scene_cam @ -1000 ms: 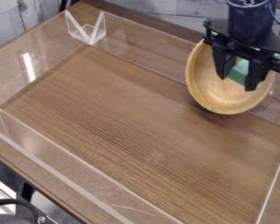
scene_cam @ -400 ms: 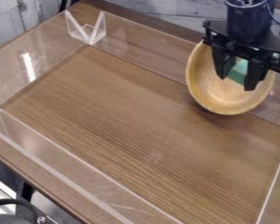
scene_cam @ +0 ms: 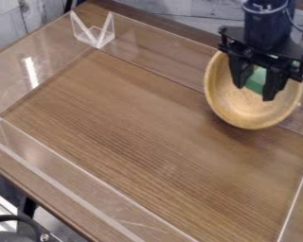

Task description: Put the green block in the brown bowl

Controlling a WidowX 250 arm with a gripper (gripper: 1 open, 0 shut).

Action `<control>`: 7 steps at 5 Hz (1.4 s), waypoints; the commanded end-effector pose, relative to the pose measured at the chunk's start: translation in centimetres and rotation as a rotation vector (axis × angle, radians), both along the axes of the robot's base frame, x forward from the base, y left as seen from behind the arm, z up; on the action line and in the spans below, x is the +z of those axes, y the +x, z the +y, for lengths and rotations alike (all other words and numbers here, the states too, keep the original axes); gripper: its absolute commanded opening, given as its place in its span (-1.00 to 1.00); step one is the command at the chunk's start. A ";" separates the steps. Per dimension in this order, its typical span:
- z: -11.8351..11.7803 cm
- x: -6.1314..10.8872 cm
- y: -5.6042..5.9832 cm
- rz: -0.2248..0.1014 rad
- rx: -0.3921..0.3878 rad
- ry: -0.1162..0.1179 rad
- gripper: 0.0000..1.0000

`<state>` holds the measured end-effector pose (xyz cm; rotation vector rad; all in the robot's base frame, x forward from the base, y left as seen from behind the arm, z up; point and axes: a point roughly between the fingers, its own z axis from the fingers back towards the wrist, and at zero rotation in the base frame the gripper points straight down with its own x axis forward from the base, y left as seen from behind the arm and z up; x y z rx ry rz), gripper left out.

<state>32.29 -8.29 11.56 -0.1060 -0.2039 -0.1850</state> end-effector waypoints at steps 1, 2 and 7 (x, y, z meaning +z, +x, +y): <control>0.3 0.8 1.1 -0.049 0.005 -0.008 -1.00; 0.6 0.4 1.8 -0.052 0.010 -0.006 -1.00; 1.3 -1.6 3.5 -0.059 0.016 -0.002 -1.00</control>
